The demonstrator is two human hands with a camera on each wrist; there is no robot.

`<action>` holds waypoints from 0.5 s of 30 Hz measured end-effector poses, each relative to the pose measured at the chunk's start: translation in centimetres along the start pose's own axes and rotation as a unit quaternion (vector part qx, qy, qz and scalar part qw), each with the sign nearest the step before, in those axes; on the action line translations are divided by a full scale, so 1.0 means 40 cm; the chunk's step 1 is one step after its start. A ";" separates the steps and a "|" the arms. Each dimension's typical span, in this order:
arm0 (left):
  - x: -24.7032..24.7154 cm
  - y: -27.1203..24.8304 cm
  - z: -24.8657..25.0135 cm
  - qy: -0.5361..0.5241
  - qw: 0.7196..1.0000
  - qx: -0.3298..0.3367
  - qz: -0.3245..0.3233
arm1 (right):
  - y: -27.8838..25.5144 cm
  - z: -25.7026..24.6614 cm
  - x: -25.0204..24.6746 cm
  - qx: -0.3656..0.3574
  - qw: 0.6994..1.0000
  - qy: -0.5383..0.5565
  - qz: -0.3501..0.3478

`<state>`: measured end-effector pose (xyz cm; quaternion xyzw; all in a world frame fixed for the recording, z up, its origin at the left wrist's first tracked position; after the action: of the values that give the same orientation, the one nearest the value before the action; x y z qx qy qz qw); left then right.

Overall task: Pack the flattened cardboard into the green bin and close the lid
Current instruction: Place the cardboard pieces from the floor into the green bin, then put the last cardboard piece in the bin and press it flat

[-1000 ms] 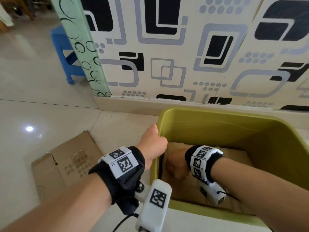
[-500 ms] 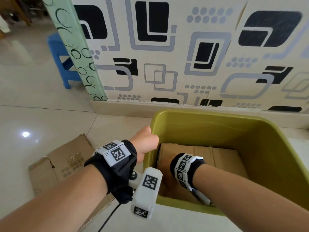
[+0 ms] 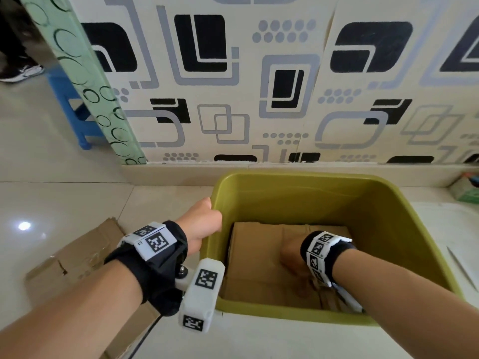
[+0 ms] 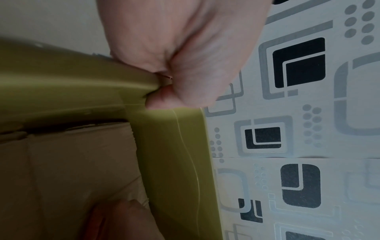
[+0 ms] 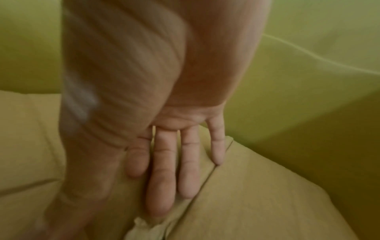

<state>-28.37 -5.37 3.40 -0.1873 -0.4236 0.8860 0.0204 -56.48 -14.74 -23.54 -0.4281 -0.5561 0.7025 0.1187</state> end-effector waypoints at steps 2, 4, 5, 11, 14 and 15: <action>0.001 -0.008 -0.002 -0.002 1.000 0.001 0.001 | 0.018 -0.007 0.014 -0.005 0.999 -0.043 0.000; 0.001 -0.020 -0.002 -0.012 1.000 0.001 0.000 | -0.077 -0.062 -0.048 0.010 0.999 -0.046 0.017; -0.001 -0.027 0.000 -0.017 1.000 0.003 -0.002 | -0.169 -0.098 -0.091 0.022 0.999 -0.004 0.045; -0.035 -0.025 -0.003 -0.073 0.997 -0.012 -0.015 | -0.495 -0.223 -0.281 -0.021 0.982 0.165 0.090; -0.094 -0.028 -0.003 -0.131 0.991 0.004 0.028 | -0.600 -0.190 -0.373 -0.061 0.924 0.291 0.238; -0.123 -0.028 -0.007 -0.162 0.986 0.014 0.045 | -0.630 -0.181 -0.400 -0.079 0.890 0.332 0.302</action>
<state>-23.85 -5.42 5.63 -0.0599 -0.4001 0.9105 -0.0862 -49.28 -11.22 6.11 -0.7913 -0.3820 0.4753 0.0445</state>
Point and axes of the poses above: each hand's wrist, its own y-axis towards the middle knuckle, its own x-axis out of the palm, z = x × y, the point moved 1 cm from there along y, towards the middle knuckle, and after that the axes turned 12 degrees about -x, right-handed, at the moved point
